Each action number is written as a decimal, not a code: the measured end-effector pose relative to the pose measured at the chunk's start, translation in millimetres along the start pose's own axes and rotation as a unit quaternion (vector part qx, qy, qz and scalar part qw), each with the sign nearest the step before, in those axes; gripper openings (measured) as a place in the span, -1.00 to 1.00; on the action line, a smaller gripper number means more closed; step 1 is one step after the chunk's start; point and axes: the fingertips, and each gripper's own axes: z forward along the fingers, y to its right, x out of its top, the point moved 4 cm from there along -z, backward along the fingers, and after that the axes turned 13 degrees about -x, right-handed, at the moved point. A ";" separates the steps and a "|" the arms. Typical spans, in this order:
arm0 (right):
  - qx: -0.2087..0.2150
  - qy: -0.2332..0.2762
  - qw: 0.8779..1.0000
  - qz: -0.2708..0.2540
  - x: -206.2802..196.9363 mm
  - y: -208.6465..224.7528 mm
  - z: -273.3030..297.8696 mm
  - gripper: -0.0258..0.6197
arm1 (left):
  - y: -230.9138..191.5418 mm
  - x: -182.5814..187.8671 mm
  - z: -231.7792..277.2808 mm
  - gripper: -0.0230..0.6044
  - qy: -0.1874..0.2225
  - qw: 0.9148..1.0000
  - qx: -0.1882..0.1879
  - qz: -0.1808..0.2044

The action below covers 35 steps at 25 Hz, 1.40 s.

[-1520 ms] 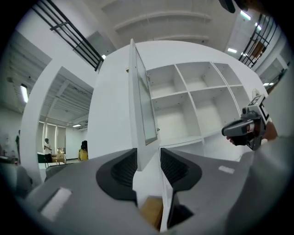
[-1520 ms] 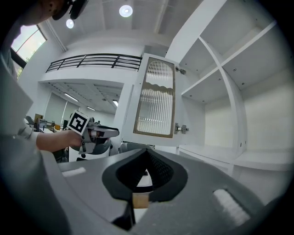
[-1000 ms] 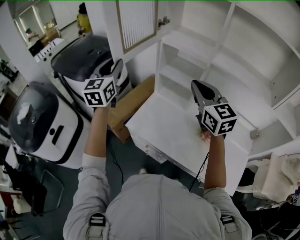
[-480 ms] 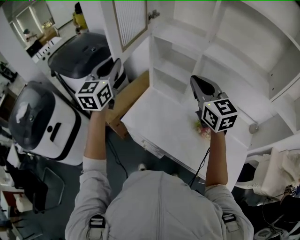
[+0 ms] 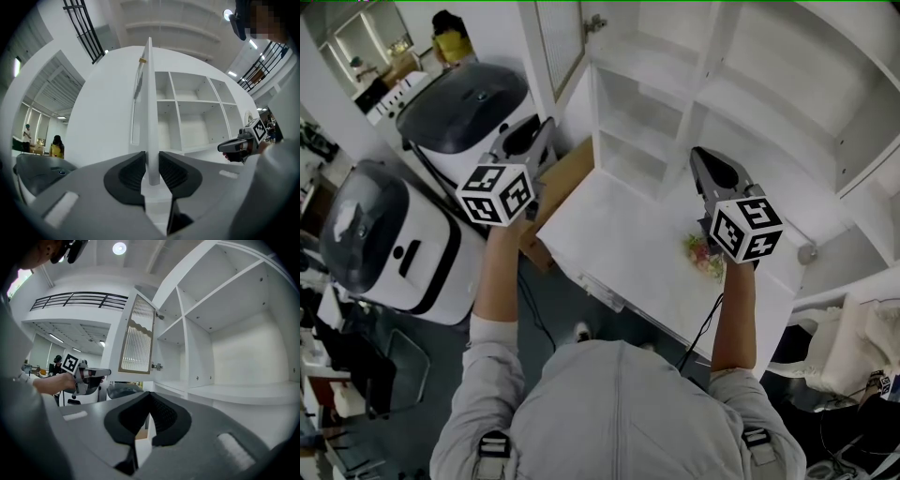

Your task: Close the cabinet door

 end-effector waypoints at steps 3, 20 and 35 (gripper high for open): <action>0.000 0.002 1.000 -0.001 -0.4 3.8 -2.2 -0.92 | 8.7 -0.9 6.8 -0.58 0.001 1.000 -0.006 0.003; -0.070 -0.015 0.997 0.001 -13.5 50.2 -37.8 -0.92 | 74.3 1.2 114.8 -0.59 0.050 0.985 -0.166 0.010; -0.154 -0.054 0.986 0.023 -48.4 88.4 -64.7 -0.92 | 85.5 -13.6 194.4 -0.78 0.035 0.981 -0.190 -0.015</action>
